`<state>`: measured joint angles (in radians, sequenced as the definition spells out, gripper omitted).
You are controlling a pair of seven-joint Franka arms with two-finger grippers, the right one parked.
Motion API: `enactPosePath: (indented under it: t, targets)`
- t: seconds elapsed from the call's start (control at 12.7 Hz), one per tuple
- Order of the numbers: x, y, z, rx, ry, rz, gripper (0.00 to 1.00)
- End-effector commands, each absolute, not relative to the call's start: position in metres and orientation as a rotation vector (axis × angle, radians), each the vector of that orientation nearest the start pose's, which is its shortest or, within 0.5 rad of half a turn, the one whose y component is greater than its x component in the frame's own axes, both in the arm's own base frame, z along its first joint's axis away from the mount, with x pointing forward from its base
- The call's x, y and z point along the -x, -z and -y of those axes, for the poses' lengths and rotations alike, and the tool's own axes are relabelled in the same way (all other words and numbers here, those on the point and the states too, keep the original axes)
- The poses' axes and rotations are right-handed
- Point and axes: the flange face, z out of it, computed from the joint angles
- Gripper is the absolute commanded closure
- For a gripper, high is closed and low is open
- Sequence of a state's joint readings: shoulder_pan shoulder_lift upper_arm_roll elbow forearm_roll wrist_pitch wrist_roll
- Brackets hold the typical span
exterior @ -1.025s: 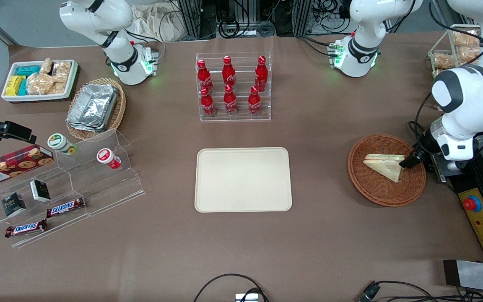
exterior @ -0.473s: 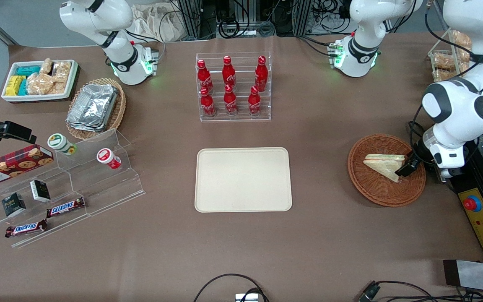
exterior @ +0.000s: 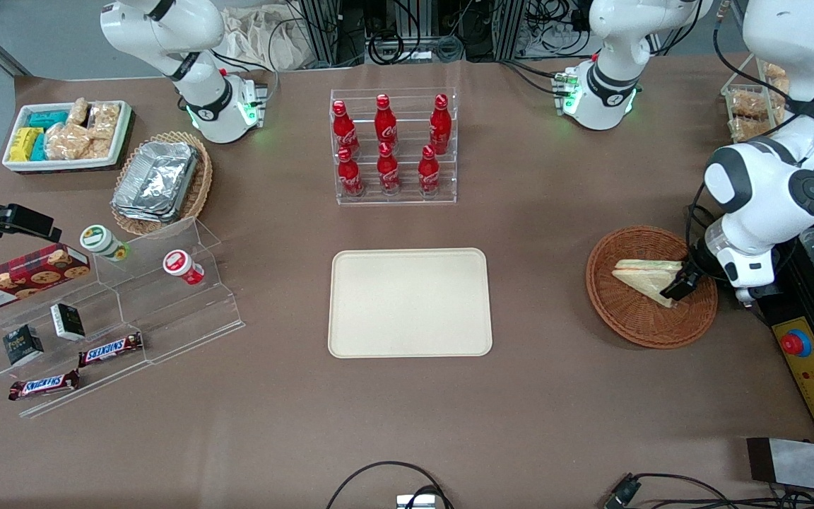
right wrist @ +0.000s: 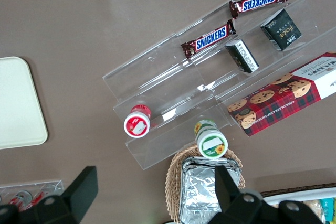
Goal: Place sandwich from basket to tray
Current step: 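Lower the open left gripper around the sandwich and close it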
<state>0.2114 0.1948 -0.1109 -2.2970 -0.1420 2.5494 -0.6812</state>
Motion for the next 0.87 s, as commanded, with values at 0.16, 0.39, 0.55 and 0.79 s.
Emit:
enactPosePath:
  t: [0.16,0.39,0.55,0.79]
  targets:
    - [-0.5193,-0.2472,-0.0502,2.923,0.100,1.458,0.00]
    - [-0.5192,-0.2464,-0.0494,2.922,0.098,1.458,0.03]
    - [-0.5194,-0.2456,-0.0461,2.929,0.095,1.443,0.22]
    - [-0.5193,-0.2445,-0.0428,2.935,0.088,1.426,0.70]
